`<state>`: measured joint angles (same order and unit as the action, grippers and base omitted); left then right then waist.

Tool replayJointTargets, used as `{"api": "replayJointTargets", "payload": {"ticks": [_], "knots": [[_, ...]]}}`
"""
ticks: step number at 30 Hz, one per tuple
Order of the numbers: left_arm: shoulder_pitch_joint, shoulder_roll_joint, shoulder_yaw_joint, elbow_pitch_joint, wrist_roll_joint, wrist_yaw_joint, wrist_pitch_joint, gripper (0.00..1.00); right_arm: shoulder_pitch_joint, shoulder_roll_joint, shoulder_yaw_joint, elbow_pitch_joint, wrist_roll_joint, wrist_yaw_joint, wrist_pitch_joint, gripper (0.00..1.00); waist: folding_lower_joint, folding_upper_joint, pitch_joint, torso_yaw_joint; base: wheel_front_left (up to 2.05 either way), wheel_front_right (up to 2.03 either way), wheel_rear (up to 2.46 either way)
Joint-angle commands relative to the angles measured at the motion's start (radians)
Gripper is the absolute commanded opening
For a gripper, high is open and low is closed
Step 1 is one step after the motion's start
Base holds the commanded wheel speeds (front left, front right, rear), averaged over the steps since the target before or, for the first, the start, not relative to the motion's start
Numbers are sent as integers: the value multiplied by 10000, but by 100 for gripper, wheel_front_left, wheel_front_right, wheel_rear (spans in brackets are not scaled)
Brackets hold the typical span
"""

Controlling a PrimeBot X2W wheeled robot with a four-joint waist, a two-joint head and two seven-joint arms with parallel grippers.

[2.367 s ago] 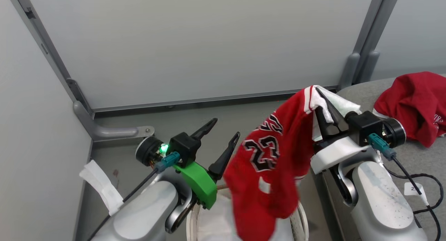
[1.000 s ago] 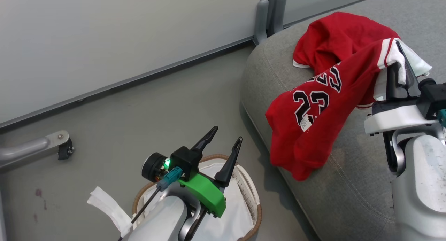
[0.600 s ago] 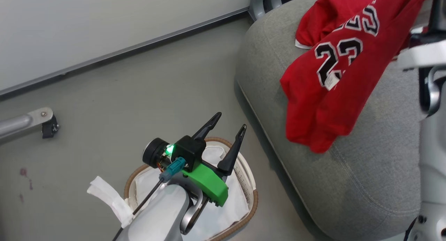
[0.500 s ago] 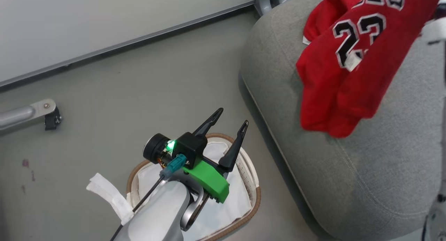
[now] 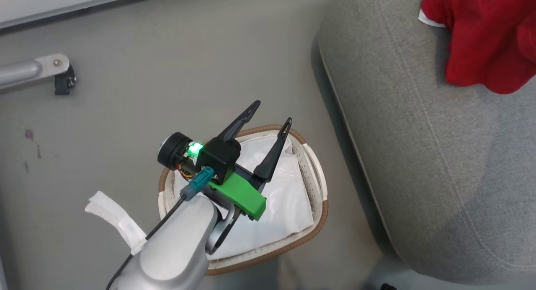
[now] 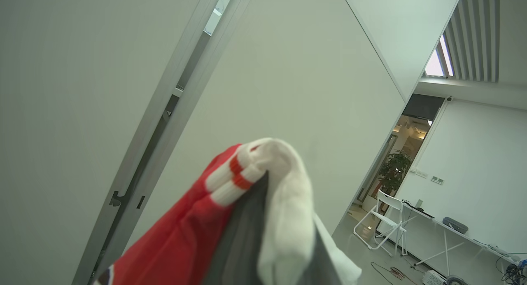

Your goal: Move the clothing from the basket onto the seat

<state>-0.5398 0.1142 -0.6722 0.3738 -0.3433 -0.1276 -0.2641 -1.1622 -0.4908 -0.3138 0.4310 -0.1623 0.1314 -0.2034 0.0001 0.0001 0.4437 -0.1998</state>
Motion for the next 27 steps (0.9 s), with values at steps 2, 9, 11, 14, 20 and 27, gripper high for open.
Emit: {"api": "replayJointTargets", "payload": {"ticks": [2, 9, 11, 14, 20, 27], "knots": [[-354, 164, 47, -48, 201, -53, -4, 100, 254, -143, -285, 558, -145, -14, -92, 0, -1, -1, 1089, 416, 0, 0, 0], [-753, 245, 18, -23, 292, -47, -5, 100, 940, 465, -1343, 2255, -639, -13, -483, 0, -1, -1, 1749, 361, 0, 0, 0], [-799, 254, 5, -4, 299, -43, -5, 100, 1127, 707, -1585, 2686, -839, -13, -560, 0, -1, -1, 1840, 323, 0, 0, 0], [-824, 326, -25, 21, 296, -35, 0, 100, 1411, 1023, -1990, 3193, -1130, -14, -606, 0, -1, -1, 1952, 247, 0, 0, 0], [-834, 496, -30, -27, 257, 34, 37, 100, 1905, 1514, -2262, 3454, -1614, -14, -626, 0, -1, -1, 2053, 92, 0, 0, 0], [-828, 565, -69, -108, 177, 75, 89, 100, 2501, 1870, -2127, 3083, -1718, -14, -628, 52, -1, -1, 1983, -135, 0, 0, 0]]}}
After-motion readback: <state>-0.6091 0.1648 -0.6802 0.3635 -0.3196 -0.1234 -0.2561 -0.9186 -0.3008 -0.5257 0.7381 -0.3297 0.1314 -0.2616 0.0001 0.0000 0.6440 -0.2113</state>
